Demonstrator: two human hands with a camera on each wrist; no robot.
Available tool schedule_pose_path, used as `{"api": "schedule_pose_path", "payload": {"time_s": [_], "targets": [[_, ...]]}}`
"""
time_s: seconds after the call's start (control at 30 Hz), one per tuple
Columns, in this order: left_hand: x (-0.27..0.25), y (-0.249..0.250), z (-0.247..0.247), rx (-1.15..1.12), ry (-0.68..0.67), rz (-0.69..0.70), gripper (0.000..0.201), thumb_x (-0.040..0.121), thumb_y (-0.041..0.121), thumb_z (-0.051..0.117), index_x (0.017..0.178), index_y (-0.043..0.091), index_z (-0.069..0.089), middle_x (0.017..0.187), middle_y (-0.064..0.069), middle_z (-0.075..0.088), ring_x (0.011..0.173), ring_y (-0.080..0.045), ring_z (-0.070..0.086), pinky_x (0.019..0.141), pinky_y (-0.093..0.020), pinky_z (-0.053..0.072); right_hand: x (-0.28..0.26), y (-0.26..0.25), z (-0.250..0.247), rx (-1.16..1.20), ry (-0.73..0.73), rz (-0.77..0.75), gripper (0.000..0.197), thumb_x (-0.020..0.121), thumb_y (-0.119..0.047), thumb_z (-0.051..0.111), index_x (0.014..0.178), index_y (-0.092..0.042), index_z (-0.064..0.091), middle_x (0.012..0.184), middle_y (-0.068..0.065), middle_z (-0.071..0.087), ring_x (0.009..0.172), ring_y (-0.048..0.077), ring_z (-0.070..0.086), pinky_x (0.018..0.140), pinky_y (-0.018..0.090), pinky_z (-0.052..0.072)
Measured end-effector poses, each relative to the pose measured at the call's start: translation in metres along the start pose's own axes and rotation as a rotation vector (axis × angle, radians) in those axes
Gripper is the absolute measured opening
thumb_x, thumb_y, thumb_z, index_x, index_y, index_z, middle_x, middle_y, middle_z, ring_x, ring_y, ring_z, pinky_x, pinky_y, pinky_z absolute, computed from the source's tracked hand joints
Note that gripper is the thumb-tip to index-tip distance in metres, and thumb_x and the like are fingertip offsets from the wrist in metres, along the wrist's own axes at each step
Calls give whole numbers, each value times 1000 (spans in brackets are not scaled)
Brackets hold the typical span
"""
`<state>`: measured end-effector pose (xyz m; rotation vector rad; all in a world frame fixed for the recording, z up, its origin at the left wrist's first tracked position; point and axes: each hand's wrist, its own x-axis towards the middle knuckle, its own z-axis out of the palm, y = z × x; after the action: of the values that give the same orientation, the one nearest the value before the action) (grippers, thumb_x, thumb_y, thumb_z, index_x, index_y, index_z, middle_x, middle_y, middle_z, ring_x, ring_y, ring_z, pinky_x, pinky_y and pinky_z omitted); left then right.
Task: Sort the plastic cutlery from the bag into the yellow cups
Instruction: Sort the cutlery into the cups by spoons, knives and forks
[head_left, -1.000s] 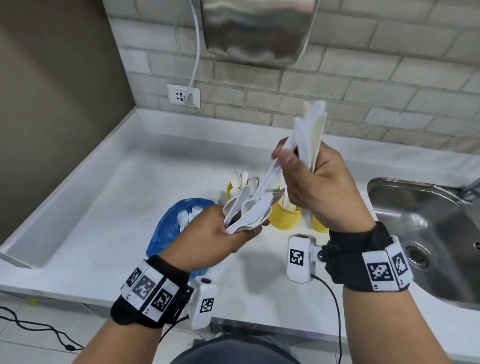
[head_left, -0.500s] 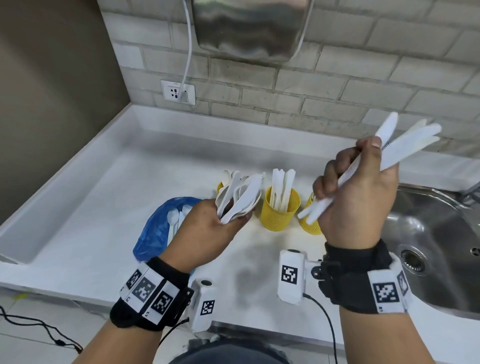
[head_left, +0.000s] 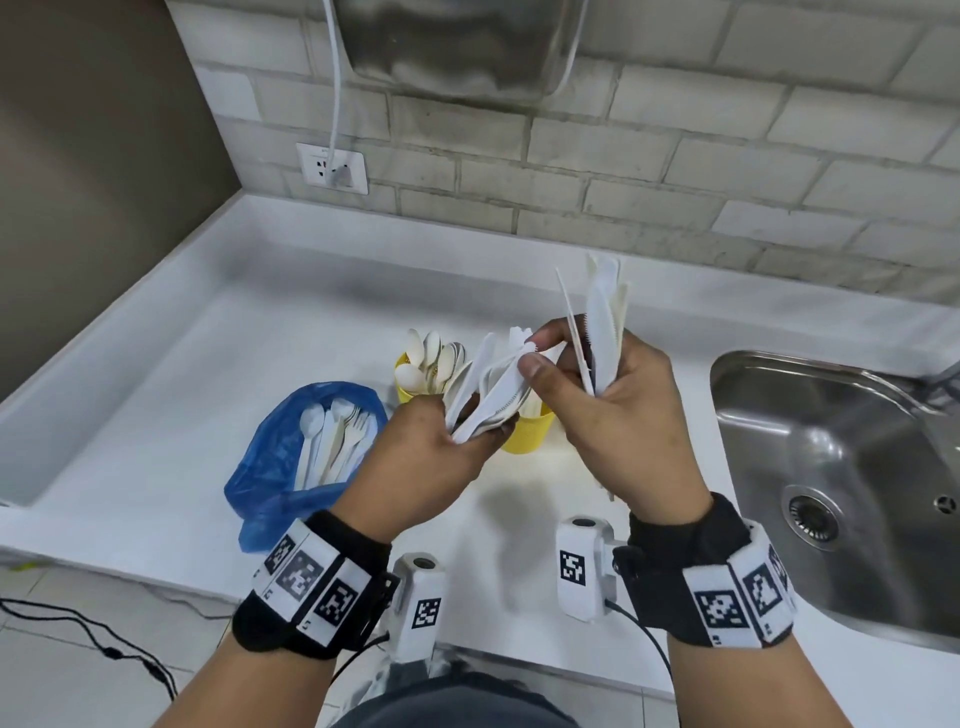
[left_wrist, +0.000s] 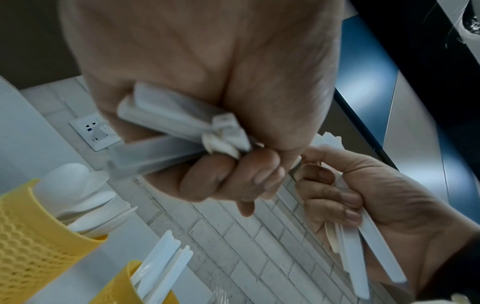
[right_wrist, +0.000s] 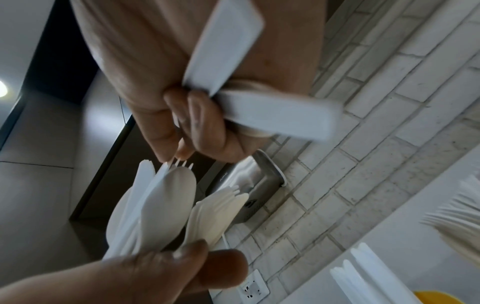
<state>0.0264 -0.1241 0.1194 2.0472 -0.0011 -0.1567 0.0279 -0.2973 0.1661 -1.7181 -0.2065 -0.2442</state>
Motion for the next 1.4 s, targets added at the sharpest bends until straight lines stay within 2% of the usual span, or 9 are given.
{"api": "schedule_pose_path", "payload": {"time_s": [0.1, 0.27, 0.4, 0.6, 0.77, 0.9, 1.03, 1.23, 1.4], "targets": [[1, 6, 9, -21, 6, -31, 37, 90, 49, 72, 66, 23, 60, 50, 4, 57, 44, -13, 52, 50, -28, 46, 1, 4, -11, 20, -14, -15, 7, 94, -6, 73, 94, -13, 71, 53, -13, 57, 46, 3, 51, 53, 14, 40], [0, 19, 23, -15, -7, 2, 39, 92, 39, 73, 62, 20, 56, 50, 1, 54, 41, -12, 45, 44, -21, 40, 4, 9, -31, 153, 63, -70, 8, 96, -7, 70, 93, -13, 69, 67, -14, 62, 54, 1, 54, 57, 14, 42], [1, 23, 36, -16, 14, 25, 38, 92, 40, 73, 65, 19, 56, 45, 6, 48, 41, -10, 42, 44, -20, 37, 5, 13, -50, 189, 48, -25, 7, 97, -8, 69, 92, -12, 67, 57, -16, 54, 45, 2, 46, 49, 16, 38], [6, 32, 47, 5, 8, 53, 30, 92, 37, 72, 75, 14, 63, 50, 5, 56, 42, -9, 48, 44, -19, 40, 0, 20, -55, 67, -10, -24, 10, 95, -6, 72, 92, -13, 66, 53, -15, 54, 45, 3, 50, 52, 12, 39], [7, 35, 53, 28, -9, 68, 32, 92, 39, 73, 79, 11, 63, 64, -11, 60, 47, -14, 48, 47, -22, 41, 6, 21, -67, 212, 48, -28, 6, 94, -15, 73, 93, -17, 67, 67, -10, 60, 55, 4, 55, 58, 20, 43], [8, 36, 57, 41, -4, 80, 29, 92, 38, 73, 79, 13, 64, 67, -10, 59, 50, -15, 48, 49, -23, 40, 10, 27, -76, 280, 49, -24, 5, 94, -18, 69, 93, -16, 64, 63, -15, 55, 51, -1, 51, 55, 14, 41], [9, 37, 61, 19, 9, 86, 25, 92, 35, 73, 78, 16, 64, 58, -3, 56, 50, -14, 48, 48, -22, 39, 6, 27, -76, 100, -80, -59, 12, 96, -10, 72, 90, -6, 63, 60, -15, 56, 50, 2, 53, 54, 11, 41], [9, 39, 65, 22, -22, 133, 20, 92, 34, 72, 84, 17, 68, 69, -8, 62, 58, -25, 54, 53, -25, 41, 11, 26, -81, 194, 45, -35, 11, 96, -21, 69, 87, -18, 63, 66, -15, 56, 58, 4, 52, 63, 23, 41], [10, 42, 68, 18, -11, 148, 19, 90, 32, 73, 78, 20, 64, 66, -7, 61, 53, -13, 48, 50, -22, 39, 9, 26, -84, 73, -14, -77, 17, 97, -14, 72, 86, -3, 63, 67, -5, 62, 61, 9, 57, 63, 23, 45]]}}
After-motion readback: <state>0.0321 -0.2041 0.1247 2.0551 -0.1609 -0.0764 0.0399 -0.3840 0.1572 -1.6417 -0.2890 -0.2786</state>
